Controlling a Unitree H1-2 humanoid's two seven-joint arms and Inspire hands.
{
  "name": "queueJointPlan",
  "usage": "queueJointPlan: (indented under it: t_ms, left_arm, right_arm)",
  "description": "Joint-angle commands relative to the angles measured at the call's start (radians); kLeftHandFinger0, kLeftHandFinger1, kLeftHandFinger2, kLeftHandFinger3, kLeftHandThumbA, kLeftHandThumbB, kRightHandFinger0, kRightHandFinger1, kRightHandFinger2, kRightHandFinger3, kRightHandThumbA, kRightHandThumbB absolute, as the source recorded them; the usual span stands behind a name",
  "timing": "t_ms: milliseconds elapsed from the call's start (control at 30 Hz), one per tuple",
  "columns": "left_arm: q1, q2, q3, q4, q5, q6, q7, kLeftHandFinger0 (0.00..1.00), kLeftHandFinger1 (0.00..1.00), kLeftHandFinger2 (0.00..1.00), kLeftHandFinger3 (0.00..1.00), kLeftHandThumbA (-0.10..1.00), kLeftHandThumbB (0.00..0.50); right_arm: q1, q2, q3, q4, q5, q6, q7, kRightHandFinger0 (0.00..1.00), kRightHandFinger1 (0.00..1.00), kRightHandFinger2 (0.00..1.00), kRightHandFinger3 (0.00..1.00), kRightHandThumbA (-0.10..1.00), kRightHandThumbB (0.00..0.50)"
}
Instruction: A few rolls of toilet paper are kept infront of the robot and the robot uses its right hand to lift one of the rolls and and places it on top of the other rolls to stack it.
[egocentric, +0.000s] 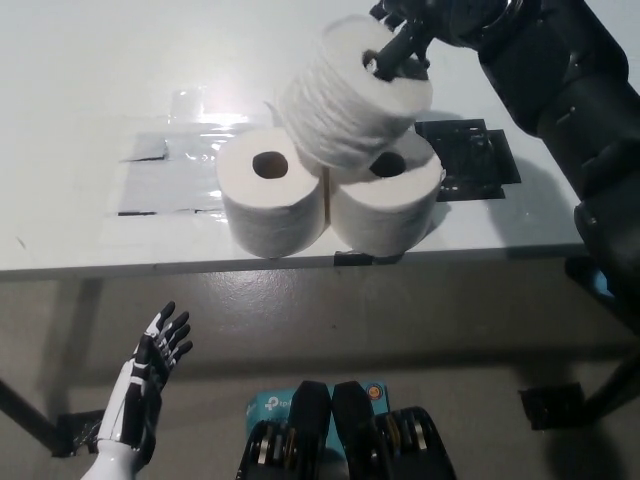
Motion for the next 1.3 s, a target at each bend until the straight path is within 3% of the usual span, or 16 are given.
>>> queueJointPlan:
  t_ms: [0, 33, 67, 133, 233, 400, 667, 733, 867, 933, 967, 1000, 1033, 1100, 1167, 1267]
  left_arm:
    - [-0.021, 0.021, -0.004, -0.036, 0.009, -0.001, -0.021, 0.99, 1.0, 1.0, 1.0, 1.0, 0.113]
    - [-0.021, 0.022, -0.005, -0.034, 0.007, -0.002, -0.023, 1.0, 1.0, 1.0, 1.0, 1.0, 0.113]
    - [-0.021, 0.023, -0.005, -0.035, 0.009, 0.001, -0.022, 0.99, 1.0, 1.0, 1.0, 1.0, 0.111]
    - [-0.024, 0.024, -0.005, -0.036, 0.004, 0.006, -0.024, 1.0, 1.0, 1.0, 1.0, 1.0, 0.116]
    - [-0.026, 0.025, -0.006, -0.037, -0.004, 0.012, -0.027, 1.0, 1.0, 1.0, 1.0, 1.0, 0.119]
    - [-0.029, 0.023, -0.008, -0.036, -0.001, 0.016, -0.023, 1.0, 1.0, 1.0, 1.0, 1.0, 0.132]
    - [-0.03, 0.024, -0.009, -0.039, -0.006, 0.015, -0.028, 1.0, 1.0, 1.0, 1.0, 1.0, 0.133]
    - [-0.03, 0.022, -0.009, -0.041, -0.012, 0.019, -0.03, 1.0, 1.0, 1.0, 1.0, 1.0, 0.133]
    - [-0.025, 0.019, -0.011, -0.036, -0.018, 0.017, -0.033, 1.0, 1.0, 1.0, 1.0, 1.0, 0.133]
    - [-0.026, 0.02, -0.011, -0.03, -0.011, 0.004, -0.032, 1.0, 1.0, 1.0, 1.0, 1.0, 0.146]
    - [-0.024, 0.021, -0.01, -0.034, -0.018, 0.013, -0.036, 1.0, 1.0, 1.0, 1.0, 1.0, 0.146]
    - [-0.023, 0.021, -0.009, -0.035, -0.024, 0.02, -0.037, 1.0, 1.0, 1.0, 1.0, 1.0, 0.144]
    - [-0.023, 0.021, -0.008, -0.035, -0.026, 0.02, -0.038, 1.0, 1.0, 1.0, 1.0, 1.0, 0.136]
    - [-0.028, 0.02, -0.008, -0.032, -0.029, 0.016, -0.04, 1.0, 1.0, 1.0, 1.0, 1.0, 0.118]
    - [-0.034, 0.018, -0.006, -0.029, -0.03, 0.014, -0.041, 1.0, 1.0, 1.0, 1.0, 1.0, 0.115]
    - [-0.038, 0.013, -0.003, -0.031, -0.017, 0.015, -0.031, 1.0, 1.0, 1.0, 1.0, 1.0, 0.125]
  right_arm:
    - [-0.126, -0.007, 0.013, -0.005, -0.012, -0.007, 0.158, 0.31, 0.46, 0.78, 1.0, 0.91, 0.257]
    - [-0.13, -0.008, 0.015, -0.003, -0.013, -0.006, 0.178, 0.41, 0.57, 0.89, 1.0, 0.92, 0.262]
    - [-0.135, -0.009, 0.023, -0.001, -0.019, -0.009, 0.195, 0.62, 0.73, 1.0, 1.0, 0.96, 0.271]
    - [-0.143, -0.011, 0.025, 0.001, -0.021, 0.007, 0.203, 0.82, 0.96, 1.0, 1.0, 0.96, 0.313]
    - [-0.152, -0.02, 0.026, -0.009, -0.024, 0.023, 0.201, 1.0, 1.0, 1.0, 1.0, 1.0, 0.362]
    - [-0.163, -0.025, 0.02, -0.003, -0.019, 0.007, 0.218, 1.0, 1.0, 1.0, 1.0, 1.0, 0.329]
    - [-0.164, -0.029, 0.002, -0.009, -0.006, 0.021, 0.223, 1.0, 1.0, 1.0, 1.0, 0.94, 0.355]
    - [-0.169, -0.03, -0.002, -0.009, -0.004, 0.02, 0.232, 1.0, 1.0, 1.0, 1.0, 0.99, 0.339]
    - [-0.182, -0.034, -0.04, -0.02, 0.014, 0.069, 0.152, 1.0, 1.0, 1.0, 1.0, 0.96, 0.406]
    - [-0.182, -0.049, -0.092, -0.04, 0.055, -0.003, 0.133, 1.0, 1.0, 1.0, 1.0, 0.96, 0.376]
    - [-0.199, -0.057, -0.103, -0.043, 0.055, 0.005, 0.138, 1.0, 1.0, 1.0, 1.0, 1.0, 0.428]
    - [-0.223, -0.08, -0.155, -0.061, 0.088, -0.006, 0.103, 1.0, 1.0, 1.0, 1.0, 1.0, 0.401]
    - [-0.23, -0.09, -0.188, -0.072, 0.108, -0.013, 0.094, 1.0, 1.0, 1.0, 1.0, 1.0, 0.478]
    - [-0.264, -0.123, -0.294, -0.104, 0.18, 0.019, 0.073, 1.0, 1.0, 1.0, 1.0, 1.0, 0.392]
    - [-0.286, -0.166, -0.388, -0.149, 0.227, -0.015, 0.041, 1.0, 1.0, 1.0, 1.0, 1.0, 0.415]
    - [-0.3, -0.215, -0.524, -0.263, 0.288, -0.005, 0.003, 1.0, 1.0, 1.0, 1.0, 1.0, 0.383]
